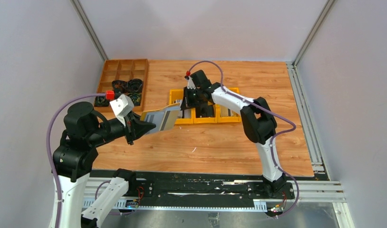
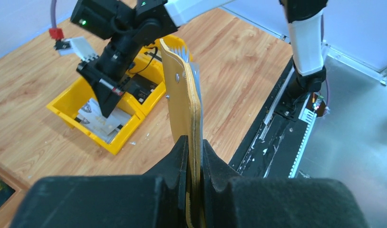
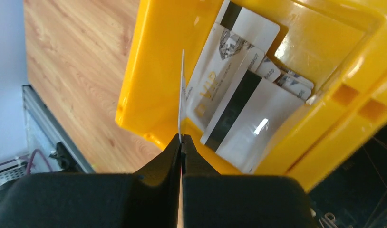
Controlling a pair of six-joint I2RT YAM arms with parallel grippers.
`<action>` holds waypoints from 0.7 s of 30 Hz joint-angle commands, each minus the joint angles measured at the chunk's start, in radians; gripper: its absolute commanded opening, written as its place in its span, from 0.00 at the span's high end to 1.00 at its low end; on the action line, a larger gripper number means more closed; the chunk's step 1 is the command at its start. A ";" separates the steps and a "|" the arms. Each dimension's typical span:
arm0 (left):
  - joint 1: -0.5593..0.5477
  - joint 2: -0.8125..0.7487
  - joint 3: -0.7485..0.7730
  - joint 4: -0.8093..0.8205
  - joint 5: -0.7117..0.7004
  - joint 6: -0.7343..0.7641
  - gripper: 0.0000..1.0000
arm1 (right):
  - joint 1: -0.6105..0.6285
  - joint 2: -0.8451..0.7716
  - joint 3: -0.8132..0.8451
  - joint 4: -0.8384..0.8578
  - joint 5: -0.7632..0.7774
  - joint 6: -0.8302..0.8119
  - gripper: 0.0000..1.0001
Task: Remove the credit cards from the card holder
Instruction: Place the credit card in the storage box.
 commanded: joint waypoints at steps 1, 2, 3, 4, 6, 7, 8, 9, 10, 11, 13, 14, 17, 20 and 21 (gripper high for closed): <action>-0.003 -0.008 0.042 0.029 0.054 -0.007 1.00 | 0.039 0.057 0.100 -0.072 0.103 -0.007 1.00; -0.003 -0.007 0.043 0.029 0.057 -0.008 1.00 | 0.043 0.069 0.116 -0.075 0.114 -0.006 1.00; -0.003 -0.007 0.043 0.028 0.060 -0.008 1.00 | 0.049 0.079 0.131 -0.078 0.124 -0.004 1.00; -0.003 -0.006 0.045 0.028 0.064 -0.009 1.00 | 0.054 0.087 0.148 -0.083 0.134 -0.002 0.97; -0.003 -0.009 0.049 0.029 0.066 -0.009 1.00 | 0.057 0.097 0.160 -0.086 0.149 0.007 0.89; -0.003 -0.011 0.050 0.027 0.068 -0.008 1.00 | 0.059 0.095 0.161 -0.084 0.154 0.009 0.82; -0.003 -0.012 0.051 0.025 0.069 -0.005 1.00 | 0.061 0.088 0.161 -0.084 0.165 0.009 0.76; -0.003 -0.015 0.054 0.021 0.071 -0.002 1.00 | 0.062 0.076 0.157 -0.084 0.174 0.009 0.69; -0.003 -0.018 0.055 0.017 0.071 0.003 1.00 | 0.062 0.060 0.152 -0.084 0.186 0.006 0.64; -0.003 -0.019 0.056 0.016 0.071 0.007 1.00 | 0.063 0.038 0.147 -0.083 0.192 0.003 0.59; -0.003 -0.019 0.060 0.015 0.068 0.013 1.00 | 0.063 -0.018 0.129 -0.077 0.199 -0.006 0.53; -0.003 -0.016 0.069 0.015 0.061 0.018 1.00 | 0.064 -0.068 0.113 -0.063 0.197 -0.012 0.52; -0.003 0.002 0.108 0.015 0.046 0.024 1.00 | 0.063 -0.201 0.047 -0.019 0.191 -0.018 0.44; -0.003 0.005 0.114 0.037 0.064 0.000 1.00 | 0.063 -0.356 -0.049 0.056 0.142 -0.016 0.35; -0.003 0.003 0.111 0.054 0.075 -0.016 1.00 | 0.062 -0.418 -0.091 0.092 0.104 -0.012 0.31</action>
